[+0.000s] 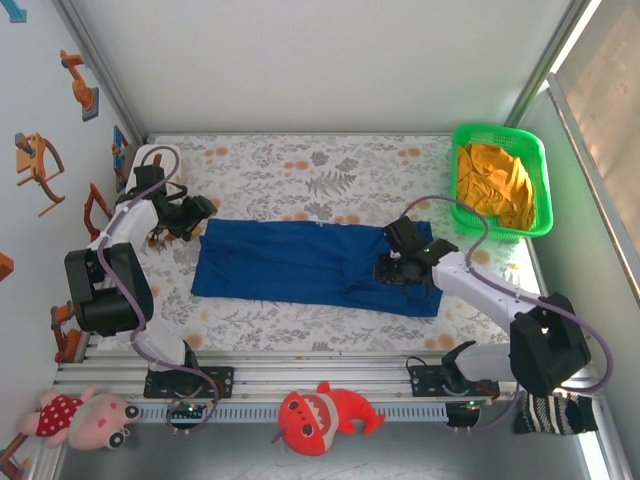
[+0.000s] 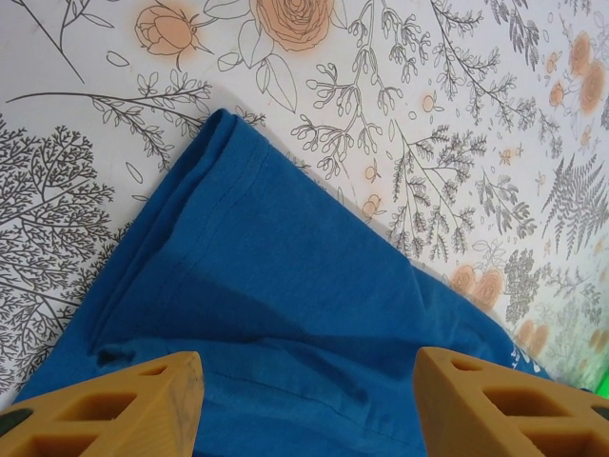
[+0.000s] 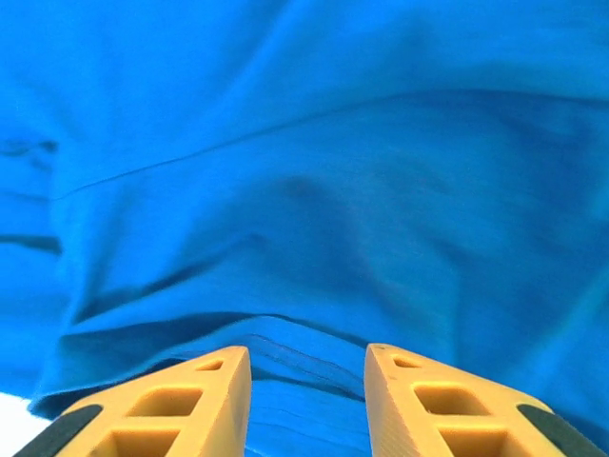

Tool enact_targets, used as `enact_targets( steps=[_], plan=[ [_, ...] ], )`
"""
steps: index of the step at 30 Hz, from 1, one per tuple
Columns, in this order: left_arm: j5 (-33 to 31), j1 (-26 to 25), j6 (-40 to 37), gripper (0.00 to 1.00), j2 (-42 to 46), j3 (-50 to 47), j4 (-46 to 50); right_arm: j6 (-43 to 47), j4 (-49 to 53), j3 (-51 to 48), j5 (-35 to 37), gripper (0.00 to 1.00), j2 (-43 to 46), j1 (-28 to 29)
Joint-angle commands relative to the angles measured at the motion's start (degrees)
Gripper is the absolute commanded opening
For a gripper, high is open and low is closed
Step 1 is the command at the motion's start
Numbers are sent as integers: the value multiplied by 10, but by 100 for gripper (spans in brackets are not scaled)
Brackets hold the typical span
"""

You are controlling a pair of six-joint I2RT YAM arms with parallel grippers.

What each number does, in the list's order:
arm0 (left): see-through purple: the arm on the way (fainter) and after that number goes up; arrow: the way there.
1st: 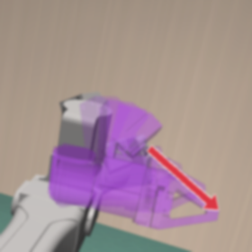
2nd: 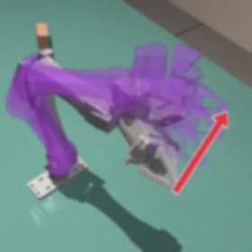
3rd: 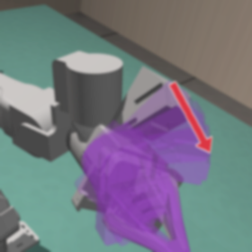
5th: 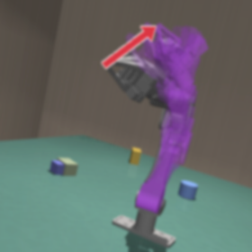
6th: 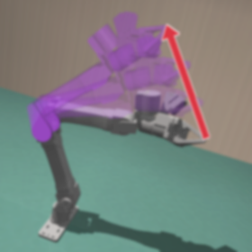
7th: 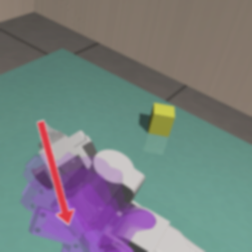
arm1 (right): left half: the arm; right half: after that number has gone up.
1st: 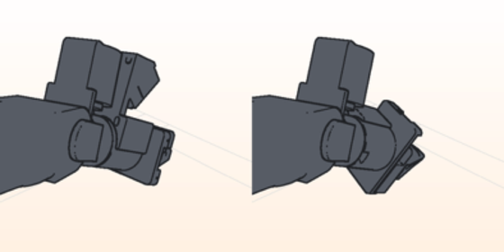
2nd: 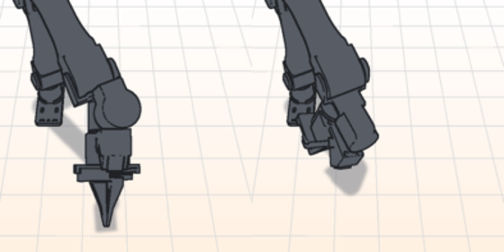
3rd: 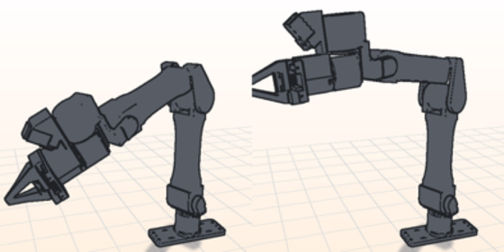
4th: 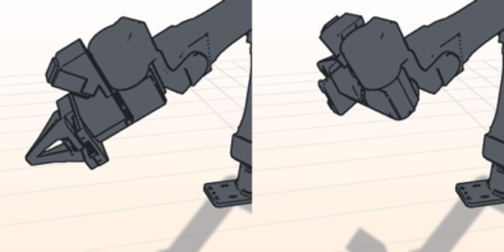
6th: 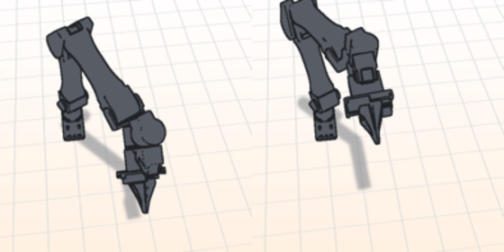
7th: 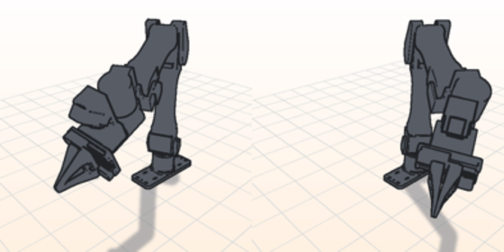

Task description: Fold the inside-out t-shirt

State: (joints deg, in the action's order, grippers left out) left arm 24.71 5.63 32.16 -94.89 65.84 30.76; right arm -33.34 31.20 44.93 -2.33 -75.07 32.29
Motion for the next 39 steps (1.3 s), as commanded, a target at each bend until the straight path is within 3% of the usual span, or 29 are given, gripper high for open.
enact_targets(
  steps=[1,5,13,27,29,34,39],
  plan=[
    [11,1,-17,59,20,3,13,68,-41,19,-84,37,-12,4],
    [15,1,-15,59,16,1,10,84,-37,20,-87,39,-28,4],
    [16,1,-16,59,18,-1,9,28,17,-10,46,38,-6,-24],
    [16,1,-13,59,12,-3,3,-12,35,-72,49,34,15,-60],
    [15,1,-13,59,11,-3,3,-15,29,-79,41,30,19,-62],
    [13,1,-13,59,12,-5,2,-14,18,-90,22,0,53,-64],
    [12,2,-14,59,11,-13,-3,-13,19,-100,-2,0,126,-65]
  ],
)
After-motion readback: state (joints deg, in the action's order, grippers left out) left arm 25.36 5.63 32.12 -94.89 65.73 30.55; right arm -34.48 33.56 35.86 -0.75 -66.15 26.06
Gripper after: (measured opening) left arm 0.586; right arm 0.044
